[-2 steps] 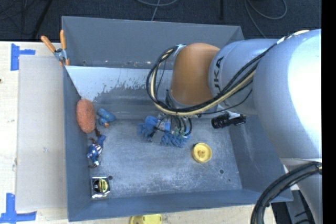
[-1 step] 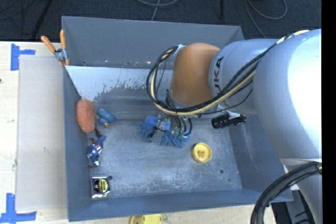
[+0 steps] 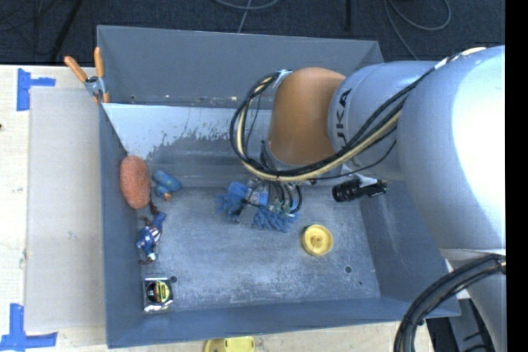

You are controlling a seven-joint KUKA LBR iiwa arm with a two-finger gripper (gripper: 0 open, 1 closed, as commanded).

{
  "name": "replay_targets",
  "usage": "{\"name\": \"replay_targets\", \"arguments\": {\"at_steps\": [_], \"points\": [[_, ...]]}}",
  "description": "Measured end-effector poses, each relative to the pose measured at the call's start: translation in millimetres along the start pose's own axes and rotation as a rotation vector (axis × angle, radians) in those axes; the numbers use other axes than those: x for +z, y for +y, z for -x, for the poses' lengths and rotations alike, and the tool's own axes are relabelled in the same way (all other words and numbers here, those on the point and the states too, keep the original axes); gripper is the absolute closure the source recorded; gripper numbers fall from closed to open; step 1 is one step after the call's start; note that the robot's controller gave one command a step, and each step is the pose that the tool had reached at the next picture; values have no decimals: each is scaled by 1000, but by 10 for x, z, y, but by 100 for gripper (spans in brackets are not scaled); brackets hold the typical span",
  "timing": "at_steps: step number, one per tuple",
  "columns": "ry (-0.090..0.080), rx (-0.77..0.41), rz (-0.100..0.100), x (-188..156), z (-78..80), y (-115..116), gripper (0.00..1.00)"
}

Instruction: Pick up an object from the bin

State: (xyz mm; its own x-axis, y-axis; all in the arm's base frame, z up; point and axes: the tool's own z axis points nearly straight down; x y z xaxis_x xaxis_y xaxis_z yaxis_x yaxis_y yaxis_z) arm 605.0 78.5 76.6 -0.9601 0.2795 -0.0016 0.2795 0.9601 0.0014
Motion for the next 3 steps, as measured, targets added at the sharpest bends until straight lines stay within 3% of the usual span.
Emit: {"name": "replay_targets", "arguments": {"at_steps": [1, 2, 3], "points": [[2, 117, -1, -357, -137, 228, 100], [2, 117, -1, -357, -137, 228, 100], [1, 148, -2, -1592, 105, 134, 100]]}}
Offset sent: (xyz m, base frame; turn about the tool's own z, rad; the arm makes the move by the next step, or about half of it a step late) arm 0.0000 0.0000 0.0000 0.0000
